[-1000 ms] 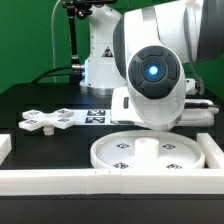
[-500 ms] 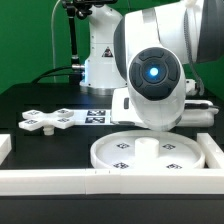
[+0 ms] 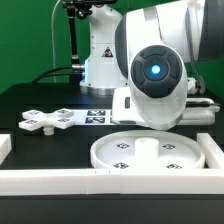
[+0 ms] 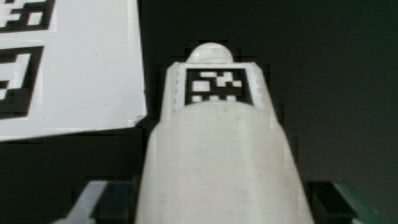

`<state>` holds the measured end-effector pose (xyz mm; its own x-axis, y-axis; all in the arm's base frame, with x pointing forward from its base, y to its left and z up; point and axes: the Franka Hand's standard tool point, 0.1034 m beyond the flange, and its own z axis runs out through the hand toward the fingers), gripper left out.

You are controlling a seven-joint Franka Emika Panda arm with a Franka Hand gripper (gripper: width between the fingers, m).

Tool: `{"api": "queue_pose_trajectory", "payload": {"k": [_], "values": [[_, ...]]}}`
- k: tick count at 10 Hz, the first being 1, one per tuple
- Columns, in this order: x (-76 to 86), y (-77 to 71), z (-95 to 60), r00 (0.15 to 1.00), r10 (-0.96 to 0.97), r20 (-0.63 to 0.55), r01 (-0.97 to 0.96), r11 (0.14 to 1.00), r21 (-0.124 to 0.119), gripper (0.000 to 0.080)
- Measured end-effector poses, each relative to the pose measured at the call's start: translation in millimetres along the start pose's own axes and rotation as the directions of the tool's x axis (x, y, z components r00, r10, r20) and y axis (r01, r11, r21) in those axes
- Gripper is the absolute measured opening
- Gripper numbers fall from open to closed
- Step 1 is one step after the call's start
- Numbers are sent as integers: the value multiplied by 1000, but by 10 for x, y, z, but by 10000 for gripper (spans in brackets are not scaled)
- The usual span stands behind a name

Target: Assemble round table

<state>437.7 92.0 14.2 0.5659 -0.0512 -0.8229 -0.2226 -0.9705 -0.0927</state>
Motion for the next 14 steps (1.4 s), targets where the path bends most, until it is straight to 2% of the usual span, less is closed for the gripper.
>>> {"api": "queue_pose_trajectory", "payload": {"k": [3, 4, 5, 7, 8, 9, 12, 14], "values": [[-265, 40, -496, 994, -104, -32, 105, 994, 12, 409], [-305, 45, -700, 990, -129, -58, 130, 991, 16, 409], [-308, 18, -785, 987, -133, -86, 135, 991, 14, 409], [-289, 11, -785, 986, -133, -101, 135, 991, 12, 409], [-227, 5, -817, 981, -132, -144, 135, 991, 11, 409], [-121, 34, -897, 957, -168, -236, 173, 985, 0, 409], [-103, 124, -1394, 866, -236, -441, 241, 969, -47, 409], [-41, 125, -1541, 788, -236, -569, 236, 969, -74, 410]]}}
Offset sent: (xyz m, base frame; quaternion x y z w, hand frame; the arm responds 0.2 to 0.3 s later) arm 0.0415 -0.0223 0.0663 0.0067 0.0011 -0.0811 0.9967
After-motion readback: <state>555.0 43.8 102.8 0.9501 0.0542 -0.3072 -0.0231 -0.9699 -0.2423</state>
